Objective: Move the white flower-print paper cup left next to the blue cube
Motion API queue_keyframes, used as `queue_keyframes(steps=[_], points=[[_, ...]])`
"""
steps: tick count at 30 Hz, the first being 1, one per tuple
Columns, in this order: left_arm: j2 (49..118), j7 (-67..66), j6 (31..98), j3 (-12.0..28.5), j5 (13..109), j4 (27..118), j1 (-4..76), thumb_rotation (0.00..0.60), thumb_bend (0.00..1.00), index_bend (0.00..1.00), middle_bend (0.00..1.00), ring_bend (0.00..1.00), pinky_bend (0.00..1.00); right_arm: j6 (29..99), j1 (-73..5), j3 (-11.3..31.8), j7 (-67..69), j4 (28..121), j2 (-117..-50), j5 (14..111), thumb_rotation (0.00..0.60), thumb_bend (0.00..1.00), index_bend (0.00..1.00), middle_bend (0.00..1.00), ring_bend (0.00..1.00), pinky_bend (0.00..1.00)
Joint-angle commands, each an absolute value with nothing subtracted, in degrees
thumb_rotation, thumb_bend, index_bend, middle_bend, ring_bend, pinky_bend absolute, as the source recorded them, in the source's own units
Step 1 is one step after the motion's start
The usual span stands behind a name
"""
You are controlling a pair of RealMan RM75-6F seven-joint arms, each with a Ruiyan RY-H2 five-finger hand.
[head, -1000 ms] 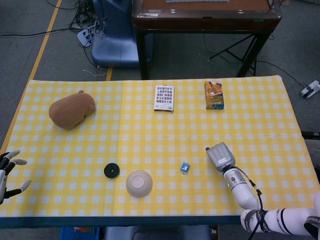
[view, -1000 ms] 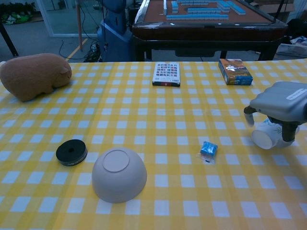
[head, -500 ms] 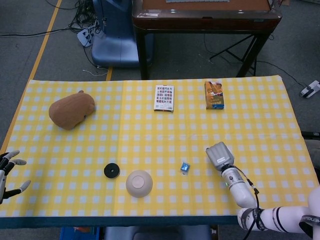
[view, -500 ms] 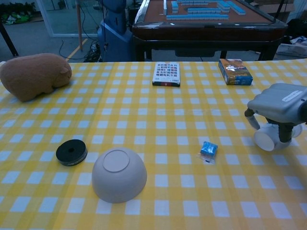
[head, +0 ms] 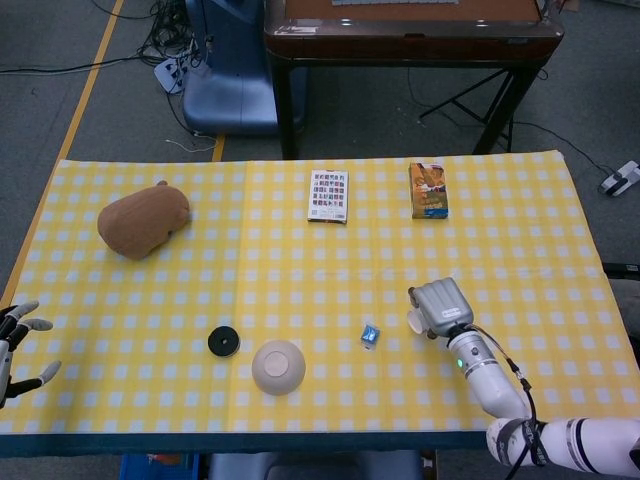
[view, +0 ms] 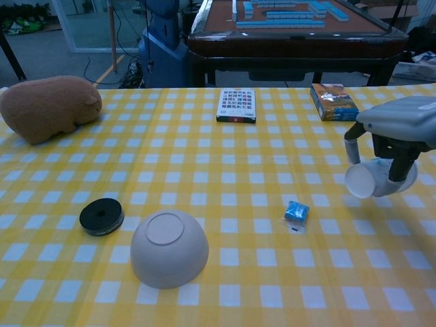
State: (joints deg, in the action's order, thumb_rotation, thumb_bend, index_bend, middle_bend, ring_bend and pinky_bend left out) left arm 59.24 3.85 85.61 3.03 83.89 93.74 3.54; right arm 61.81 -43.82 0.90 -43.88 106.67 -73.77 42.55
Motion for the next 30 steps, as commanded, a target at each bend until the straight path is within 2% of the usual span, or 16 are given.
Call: queue_keyframes(steps=[1, 7, 14, 30], points=[[59.21, 3.87, 85.52, 3.05, 83.82, 93.72, 3.57, 0.6, 0.21, 0.45, 0.19, 0.14, 0.45, 59.05, -40.75, 4.69, -30.44, 109.28, -70.85, 48.18, 0.6, 0.09, 0.54, 1.0, 0.99, 1.0], [59.01, 4.03, 85.77, 3.05, 83.96, 93.9, 3.45, 0.6, 0.21, 0.45, 0.19, 0.14, 0.45, 54.05, -36.09, 6.79, -8.69, 106.88, -71.74, 57.11, 0.6, 0.09, 0.54, 1.0, 0.99, 1.0], [58.76, 4.52, 85.83, 3.09, 83.88, 93.94, 3.34, 0.6, 0.21, 0.45, 0.19, 0.14, 0.45, 50.83, -33.7, 7.83, 7.69, 102.75, -73.43, 65.34, 0.6, 0.09, 0.54, 1.0, 0.99, 1.0], [57.93, 5.29, 85.72, 2.81, 84.15, 94.84, 3.14, 0.6, 0.21, 0.45, 0.19, 0.14, 0.46, 49.83, -31.61, 7.81, 30.55, 92.82, -80.74, 75.7, 0.6, 0.09, 0.54, 1.0, 1.0, 1.0]])
